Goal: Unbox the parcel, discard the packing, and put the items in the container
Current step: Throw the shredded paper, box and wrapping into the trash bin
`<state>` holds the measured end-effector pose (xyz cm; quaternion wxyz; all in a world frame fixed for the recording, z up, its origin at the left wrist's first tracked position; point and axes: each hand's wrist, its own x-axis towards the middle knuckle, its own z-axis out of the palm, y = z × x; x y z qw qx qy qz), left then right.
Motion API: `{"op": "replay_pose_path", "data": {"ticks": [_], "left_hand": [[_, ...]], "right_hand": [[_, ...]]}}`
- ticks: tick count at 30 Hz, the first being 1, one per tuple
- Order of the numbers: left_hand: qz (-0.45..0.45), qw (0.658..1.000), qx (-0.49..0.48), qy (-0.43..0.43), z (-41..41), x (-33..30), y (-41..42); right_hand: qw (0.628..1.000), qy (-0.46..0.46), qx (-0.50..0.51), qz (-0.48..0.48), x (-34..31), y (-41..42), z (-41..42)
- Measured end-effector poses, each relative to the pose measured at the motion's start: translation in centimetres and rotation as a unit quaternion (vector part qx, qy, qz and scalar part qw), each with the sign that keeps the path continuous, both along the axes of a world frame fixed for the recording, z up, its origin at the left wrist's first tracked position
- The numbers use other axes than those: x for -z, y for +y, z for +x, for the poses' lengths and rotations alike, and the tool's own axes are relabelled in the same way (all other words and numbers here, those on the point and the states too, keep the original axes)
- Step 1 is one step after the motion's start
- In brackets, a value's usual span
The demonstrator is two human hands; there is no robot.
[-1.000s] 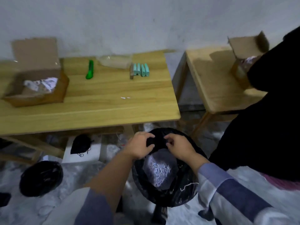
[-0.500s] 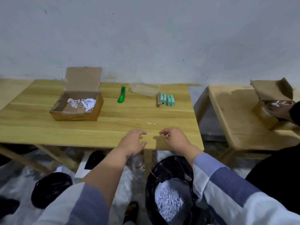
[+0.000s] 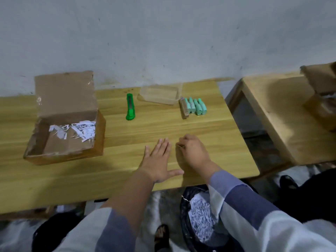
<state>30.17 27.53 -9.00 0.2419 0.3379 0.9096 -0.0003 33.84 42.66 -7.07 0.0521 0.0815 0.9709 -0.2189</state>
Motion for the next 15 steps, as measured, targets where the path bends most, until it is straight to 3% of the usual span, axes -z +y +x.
{"op": "replay_pose_path", "data": {"ticks": [9, 15], "left_hand": [[0.016, 1.0, 0.006, 0.007, 0.3, 1.1, -0.4], [0.025, 1.0, 0.01, 0.013, 0.3, 1.1, -0.5]], "right_hand": [[0.994, 0.007, 0.1, -0.045, 0.1, -0.5, 2.2], [0.999, -0.01, 0.038, -0.027, -0.4, -2.8, 1.8]]}}
